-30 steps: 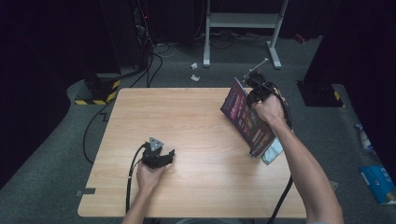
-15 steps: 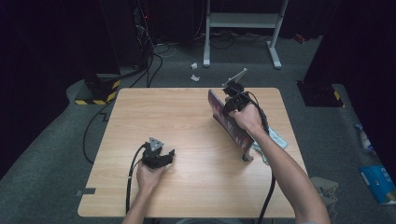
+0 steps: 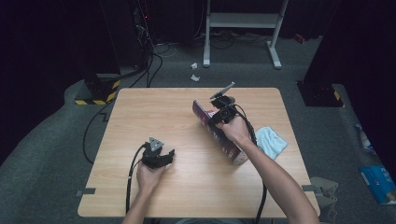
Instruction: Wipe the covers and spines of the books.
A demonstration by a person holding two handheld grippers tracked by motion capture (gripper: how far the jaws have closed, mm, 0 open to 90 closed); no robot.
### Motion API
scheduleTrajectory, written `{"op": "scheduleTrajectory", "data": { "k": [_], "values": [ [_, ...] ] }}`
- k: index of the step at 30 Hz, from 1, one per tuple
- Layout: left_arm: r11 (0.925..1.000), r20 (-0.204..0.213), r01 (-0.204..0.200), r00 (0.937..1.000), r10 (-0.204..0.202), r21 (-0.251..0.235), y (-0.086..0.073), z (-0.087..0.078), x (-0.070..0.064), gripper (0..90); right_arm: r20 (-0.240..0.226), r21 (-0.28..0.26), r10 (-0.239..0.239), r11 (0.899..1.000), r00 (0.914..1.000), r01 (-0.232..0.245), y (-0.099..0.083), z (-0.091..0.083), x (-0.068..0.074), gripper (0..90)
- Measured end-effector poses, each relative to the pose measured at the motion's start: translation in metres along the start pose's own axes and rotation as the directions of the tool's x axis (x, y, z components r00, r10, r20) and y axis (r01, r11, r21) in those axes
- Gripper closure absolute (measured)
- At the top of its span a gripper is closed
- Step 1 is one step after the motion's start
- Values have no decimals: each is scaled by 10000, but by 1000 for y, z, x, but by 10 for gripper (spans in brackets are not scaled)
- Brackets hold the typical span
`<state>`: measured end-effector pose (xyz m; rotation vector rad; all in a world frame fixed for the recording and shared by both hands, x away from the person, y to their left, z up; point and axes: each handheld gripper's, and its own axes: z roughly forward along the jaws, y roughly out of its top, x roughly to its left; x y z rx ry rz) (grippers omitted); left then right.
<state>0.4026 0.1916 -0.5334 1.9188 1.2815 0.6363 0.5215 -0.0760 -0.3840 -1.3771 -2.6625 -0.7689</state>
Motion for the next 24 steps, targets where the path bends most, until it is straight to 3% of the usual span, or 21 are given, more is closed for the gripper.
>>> {"op": "scheduleTrajectory", "data": {
  "k": [7, 16, 24],
  "values": [
    [10000, -19, 1, 10000, -1, -10, 0, 0, 0, 340, -290, -137, -173, 9998, 9994, 169, -9, 19, 6, 825],
    [10000, -17, 30, 10000, -30, 11, -1, -1, -1, 343, -87, 329, -1026, 9942, 9947, 1028, -13, 41, 21, 774],
    [10000, -2, 21, 10000, -21, 31, -1, -1, -1, 343, -349, 639, -1024, 9925, 9941, 1045, -19, 55, 25, 730]
  ]
}}
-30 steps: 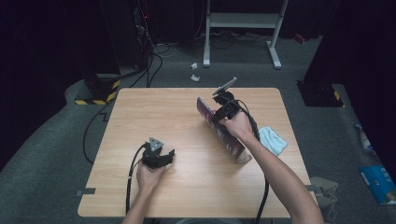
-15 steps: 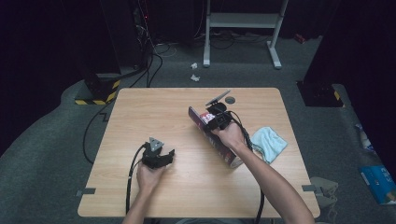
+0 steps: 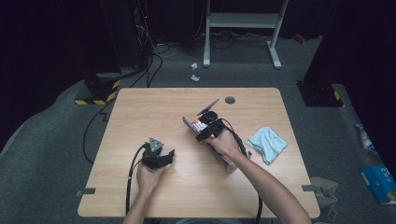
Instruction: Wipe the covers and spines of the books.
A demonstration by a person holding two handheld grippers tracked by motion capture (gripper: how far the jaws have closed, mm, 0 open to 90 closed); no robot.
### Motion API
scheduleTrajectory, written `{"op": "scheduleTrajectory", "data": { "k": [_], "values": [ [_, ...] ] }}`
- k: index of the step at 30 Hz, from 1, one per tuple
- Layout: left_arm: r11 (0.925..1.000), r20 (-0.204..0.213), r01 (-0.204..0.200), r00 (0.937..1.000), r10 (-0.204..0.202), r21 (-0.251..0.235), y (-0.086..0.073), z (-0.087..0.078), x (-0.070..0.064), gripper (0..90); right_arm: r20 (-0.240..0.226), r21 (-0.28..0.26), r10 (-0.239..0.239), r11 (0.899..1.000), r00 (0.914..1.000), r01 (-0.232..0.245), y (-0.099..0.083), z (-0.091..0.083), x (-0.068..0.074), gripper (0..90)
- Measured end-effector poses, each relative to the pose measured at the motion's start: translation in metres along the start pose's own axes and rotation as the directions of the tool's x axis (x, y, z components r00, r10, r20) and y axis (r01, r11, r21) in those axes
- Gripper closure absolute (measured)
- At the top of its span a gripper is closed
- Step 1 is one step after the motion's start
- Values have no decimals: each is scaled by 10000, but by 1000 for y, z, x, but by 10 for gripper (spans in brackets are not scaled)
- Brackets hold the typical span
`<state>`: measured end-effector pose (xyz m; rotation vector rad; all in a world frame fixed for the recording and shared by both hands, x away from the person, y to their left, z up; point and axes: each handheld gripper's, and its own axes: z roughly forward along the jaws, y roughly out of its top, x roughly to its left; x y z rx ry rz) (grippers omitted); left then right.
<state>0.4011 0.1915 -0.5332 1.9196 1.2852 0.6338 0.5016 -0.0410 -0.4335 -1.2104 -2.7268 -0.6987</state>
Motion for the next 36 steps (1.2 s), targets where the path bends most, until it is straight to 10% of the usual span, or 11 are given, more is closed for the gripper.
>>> {"op": "scheduleTrajectory", "data": {
  "k": [15, 36],
  "values": [
    [10000, -12, -5, 10000, 5, -5, 0, 0, 0, 340, -346, -612, -444, 9972, 9984, 422, -4, -4, 3, 656],
    [9982, 823, 11, 9966, -59, 593, 9, -16, -27, 321, 1157, -1567, -269, 9866, 9929, 450, -60, -31, -50, 613]
  ]
}}
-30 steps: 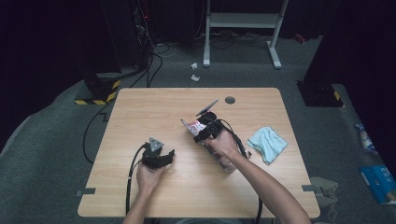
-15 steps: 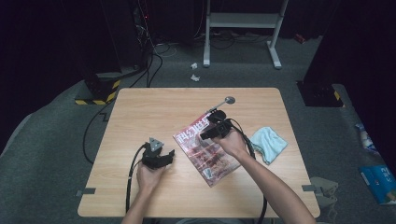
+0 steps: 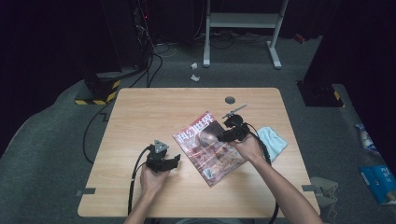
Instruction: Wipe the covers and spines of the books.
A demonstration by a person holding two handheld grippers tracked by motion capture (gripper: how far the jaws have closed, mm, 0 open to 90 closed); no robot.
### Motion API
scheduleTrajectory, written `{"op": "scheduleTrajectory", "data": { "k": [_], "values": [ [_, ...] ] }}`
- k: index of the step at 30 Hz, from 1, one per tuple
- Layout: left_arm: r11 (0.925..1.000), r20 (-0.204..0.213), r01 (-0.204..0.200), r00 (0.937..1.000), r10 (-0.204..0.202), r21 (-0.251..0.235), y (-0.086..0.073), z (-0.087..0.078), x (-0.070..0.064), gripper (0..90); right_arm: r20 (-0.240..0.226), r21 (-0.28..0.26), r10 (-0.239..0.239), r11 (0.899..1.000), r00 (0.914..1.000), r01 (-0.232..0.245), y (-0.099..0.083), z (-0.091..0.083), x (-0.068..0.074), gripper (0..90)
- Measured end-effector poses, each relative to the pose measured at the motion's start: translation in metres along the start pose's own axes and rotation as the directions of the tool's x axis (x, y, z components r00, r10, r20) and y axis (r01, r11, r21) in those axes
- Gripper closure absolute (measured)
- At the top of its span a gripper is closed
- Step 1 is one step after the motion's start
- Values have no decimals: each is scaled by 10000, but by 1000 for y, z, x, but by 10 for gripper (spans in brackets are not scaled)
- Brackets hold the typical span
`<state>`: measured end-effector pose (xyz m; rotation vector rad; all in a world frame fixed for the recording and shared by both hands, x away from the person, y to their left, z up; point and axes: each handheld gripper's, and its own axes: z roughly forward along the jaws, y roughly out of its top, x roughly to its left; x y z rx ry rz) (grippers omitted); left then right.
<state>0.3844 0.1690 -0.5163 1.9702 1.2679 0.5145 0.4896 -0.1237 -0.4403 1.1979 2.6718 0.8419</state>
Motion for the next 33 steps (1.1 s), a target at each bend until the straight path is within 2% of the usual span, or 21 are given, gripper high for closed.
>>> {"op": "scheduleTrajectory", "data": {
  "k": [8, 12, 19, 22, 25, 26, 28, 33],
  "values": [
    [9992, 665, -276, 9975, 255, 299, 4, -5, -28, 303, 245, -367, 211, 9991, 9995, -202, -30, -9, -20, 613],
    [9970, 949, -615, 9939, 568, 465, 6, -9, -47, 288, 313, -469, 272, 9986, 9991, -257, -47, -12, -27, 613],
    [9930, 929, -887, 9923, 814, 773, 8, -8, -76, 243, 425, -504, 511, 9975, 9978, -490, -78, -12, -37, 614],
    [9922, 1076, -799, 9918, 695, 953, 7, -5, -85, 223, 459, -592, 713, 9959, 9964, -685, -90, -13, -40, 614],
    [9889, 1221, -953, 9892, 813, 1140, 7, -1, -93, 219, 514, -527, 747, 9960, 9959, -720, -97, -12, -41, 615],
    [9890, 1306, -886, 9887, 730, 1185, 6, 0, -96, 218, 554, -536, 695, 9963, 9960, -666, -100, -12, -42, 616],
    [9872, 1366, -1009, 9871, 838, 1234, 6, 0, -100, 216, 483, -563, 779, 9956, 9958, -752, -103, -11, -42, 619],
    [9859, 1563, -1009, 9845, 795, 1338, 4, 1, -111, 213, 307, -571, 835, 9950, 9960, -816, -109, -8, -42, 639]
  ]
}}
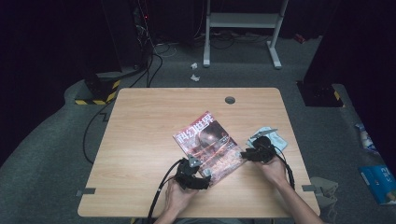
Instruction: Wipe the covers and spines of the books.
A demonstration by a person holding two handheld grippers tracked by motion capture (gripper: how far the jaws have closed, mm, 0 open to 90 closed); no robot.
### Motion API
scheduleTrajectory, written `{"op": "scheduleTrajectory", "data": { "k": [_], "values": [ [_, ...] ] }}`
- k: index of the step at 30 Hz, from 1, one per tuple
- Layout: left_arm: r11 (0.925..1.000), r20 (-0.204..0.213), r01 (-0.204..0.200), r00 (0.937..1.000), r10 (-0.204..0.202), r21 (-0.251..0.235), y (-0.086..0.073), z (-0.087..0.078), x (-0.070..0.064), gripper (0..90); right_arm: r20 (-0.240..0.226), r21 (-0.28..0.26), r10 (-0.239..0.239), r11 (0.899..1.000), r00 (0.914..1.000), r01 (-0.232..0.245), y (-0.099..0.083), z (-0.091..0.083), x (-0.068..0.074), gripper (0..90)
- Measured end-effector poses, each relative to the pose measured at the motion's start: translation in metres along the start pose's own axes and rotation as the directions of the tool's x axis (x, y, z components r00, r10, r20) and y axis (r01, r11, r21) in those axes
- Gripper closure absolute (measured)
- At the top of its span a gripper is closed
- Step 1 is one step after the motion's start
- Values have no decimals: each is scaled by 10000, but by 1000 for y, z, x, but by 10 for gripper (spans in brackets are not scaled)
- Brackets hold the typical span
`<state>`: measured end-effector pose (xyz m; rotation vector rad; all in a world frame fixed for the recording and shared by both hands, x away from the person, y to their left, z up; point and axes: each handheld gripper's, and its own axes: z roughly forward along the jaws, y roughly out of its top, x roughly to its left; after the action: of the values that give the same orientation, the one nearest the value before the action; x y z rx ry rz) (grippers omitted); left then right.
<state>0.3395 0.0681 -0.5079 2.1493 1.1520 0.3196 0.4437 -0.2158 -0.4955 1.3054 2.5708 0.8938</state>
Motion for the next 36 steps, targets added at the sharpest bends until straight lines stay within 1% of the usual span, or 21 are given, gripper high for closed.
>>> {"op": "scheduleTrajectory", "data": {
  "k": [2, 4, 5, 9, 11, 12, 16, 20, 21, 22, 23, 24, 26, 27, 28, 29, 30, 32, 33, 36],
  "values": [
    [10000, 47, 7, 10000, -7, 56, -1, 1, -4, 210, 73, -108, -112, 9999, 9999, 113, -2, 0, 2, 650],
    [9999, 108, -47, 9999, 46, 142, -3, 2, -7, 209, 3, -83, -76, 9999, 10000, 76, -3, 0, 3, 652],
    [9998, 95, -65, 9999, 63, 193, -3, 3, -9, 208, 26, -162, -44, 9999, 10000, 45, -4, 0, 3, 653],
    [9997, 148, -73, 9999, 69, 223, -4, 4, -13, 202, -131, -236, 154, 9996, 9998, -157, -6, 0, 2, 668],
    [9996, 58, -141, 9999, 140, 242, -4, 4, -15, 202, -127, -275, 96, 9996, 9999, -99, -7, 0, 2, 678],
    [9994, -4, -247, 9997, 247, 248, -4, 4, -17, 202, -145, -265, 65, 9996, 9999, -69, -7, 0, 3, 679],
    [9985, -58, -447, 9990, 449, 305, -5, 5, -22, 202, -183, -339, 23, 9994, 9998, -29, -9, 0, 4, 679],
    [9984, -122, -473, 9988, 477, 313, -5, 5, -24, 205, -137, -262, -46, 9996, 9999, 42, -9, 0, 7, 681],
    [9982, -247, -498, 9984, 506, 320, -5, 5, -24, 214, -112, -257, -131, 9996, 9999, 128, -9, 0, 8, 680],
    [9978, -379, -593, 9975, 605, 301, -5, 5, -23, 223, -87, -248, -197, 9995, 9998, 195, -9, 0, 8, 680],
    [9979, -454, -578, 9972, 591, 297, -5, 5, -21, 233, -116, -206, -139, 9997, 9998, 137, -9, 0, 10, 680],
    [9981, -432, -538, 9976, 550, 296, -5, 5, -20, 234, -134, -196, -240, 9995, 9996, 238, -9, 0, 10, 680],
    [9985, -465, -465, 9978, 479, 300, -4, 4, -14, 235, -196, -161, -232, 9996, 9995, 229, -9, 0, 13, 679],
    [9988, -466, -367, 9982, 382, 323, -4, 4, -13, 234, -151, -137, -371, 9992, 9992, 369, -9, 0, 15, 678],
    [9986, -492, -393, 9979, 410, 354, -4, 4, -11, 234, -124, -163, -526, 9985, 9985, 524, -9, 0, 16, 677],
    [9988, -546, -353, 9978, 371, 333, -4, 3, -8, 235, -93, -128, -487, 9987, 9988, 485, -9, 0, 18, 676],
    [9986, -574, -374, 9976, 395, 372, -4, 3, -6, 235, -76, -104, -557, 9984, 9984, 557, -9, 0, 20, 674],
    [9990, -603, -281, 9977, 301, 335, -5, 2, 0, 244, -77, -154, -607, 9980, 9981, 605, -9, 1, 23, 670],
    [9990, -617, -288, 9976, 308, 338, -5, 1, 4, 254, -137, -191, -563, 9982, 9983, 560, -10, 1, 23, 669],
    [9995, -635, -64, 9979, 83, 297, -4, 0, 14, 274, -286, -273, -429, 9987, 9987, 422, -12, 2, 25, 669]
  ]
}}
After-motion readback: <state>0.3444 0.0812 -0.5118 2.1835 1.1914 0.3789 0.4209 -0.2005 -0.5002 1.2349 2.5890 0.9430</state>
